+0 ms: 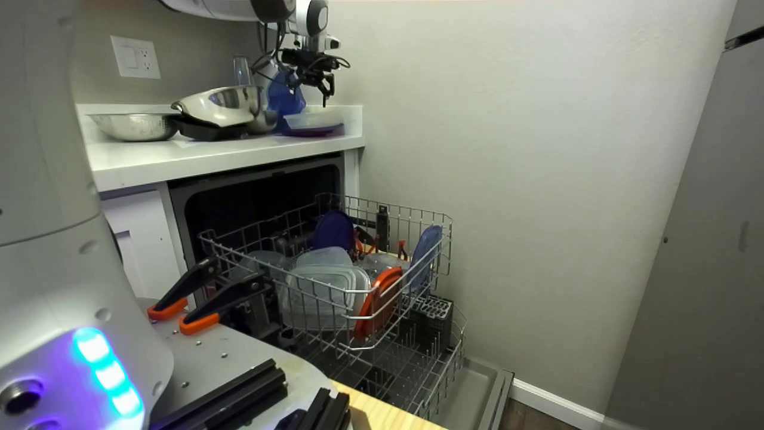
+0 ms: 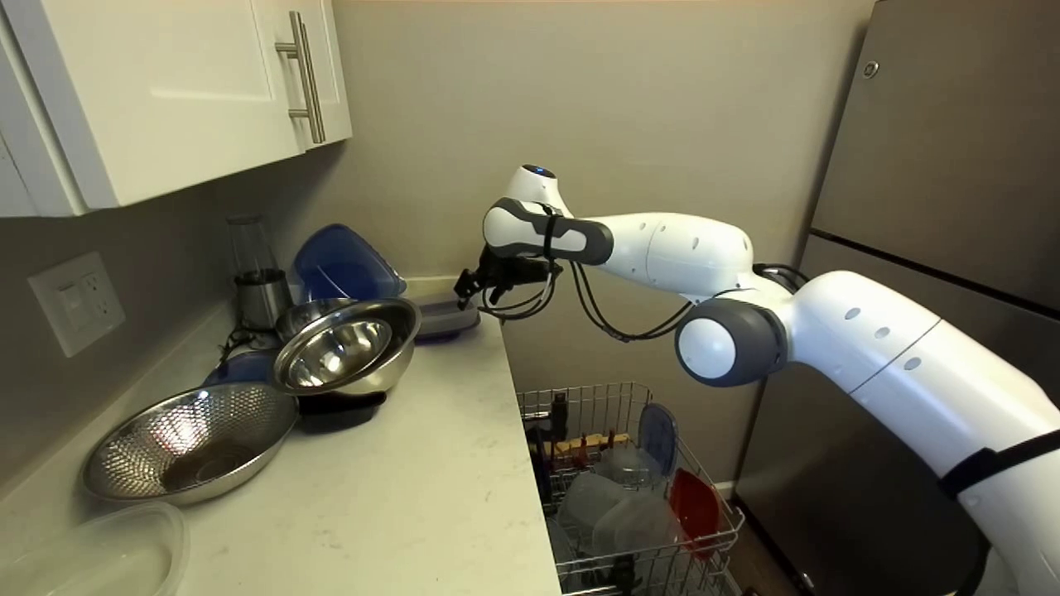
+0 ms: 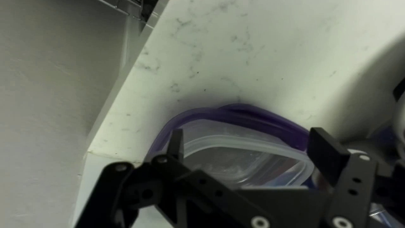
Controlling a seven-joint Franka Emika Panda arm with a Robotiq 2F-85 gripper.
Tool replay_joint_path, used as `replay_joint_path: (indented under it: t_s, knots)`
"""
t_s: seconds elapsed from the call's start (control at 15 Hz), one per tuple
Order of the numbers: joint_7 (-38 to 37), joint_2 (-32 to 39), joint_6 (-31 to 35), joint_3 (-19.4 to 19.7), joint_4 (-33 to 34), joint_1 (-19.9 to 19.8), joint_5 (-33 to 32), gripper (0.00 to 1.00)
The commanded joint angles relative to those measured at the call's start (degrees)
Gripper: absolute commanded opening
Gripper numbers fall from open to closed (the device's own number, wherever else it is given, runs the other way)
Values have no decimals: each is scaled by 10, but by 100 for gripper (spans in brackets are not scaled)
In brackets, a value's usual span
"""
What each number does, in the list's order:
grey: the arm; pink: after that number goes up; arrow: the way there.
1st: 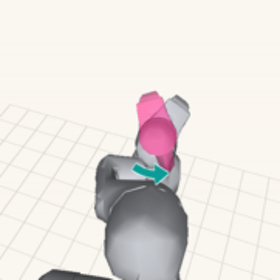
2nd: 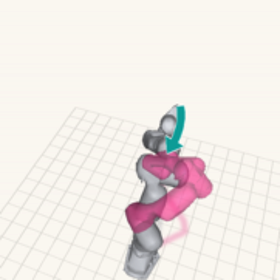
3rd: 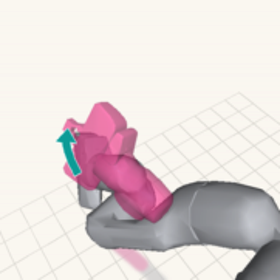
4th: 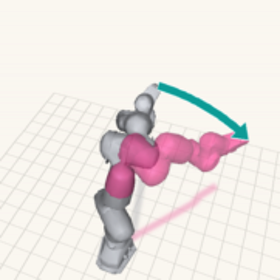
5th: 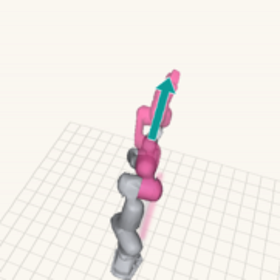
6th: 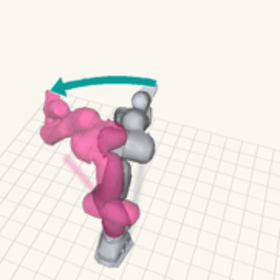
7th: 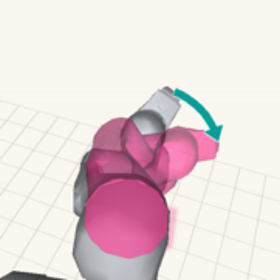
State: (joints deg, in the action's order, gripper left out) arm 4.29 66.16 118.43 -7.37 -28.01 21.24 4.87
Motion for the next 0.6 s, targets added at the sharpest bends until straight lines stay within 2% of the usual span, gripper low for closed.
replay_joint_path:
  t_s: [0.0, 0.13, 0.2, 0.53]
  knots:
    - [-81, 39, -13, 34, 73, 12, -33, 100]
    - [-110, 55, -13, 47, 91, 15, -44, 100]
    - [-118, 28, 21, 53, 35, 15, -41, 100]
    - [-161, 47, 87, 83, 40, 28, -46, 100]
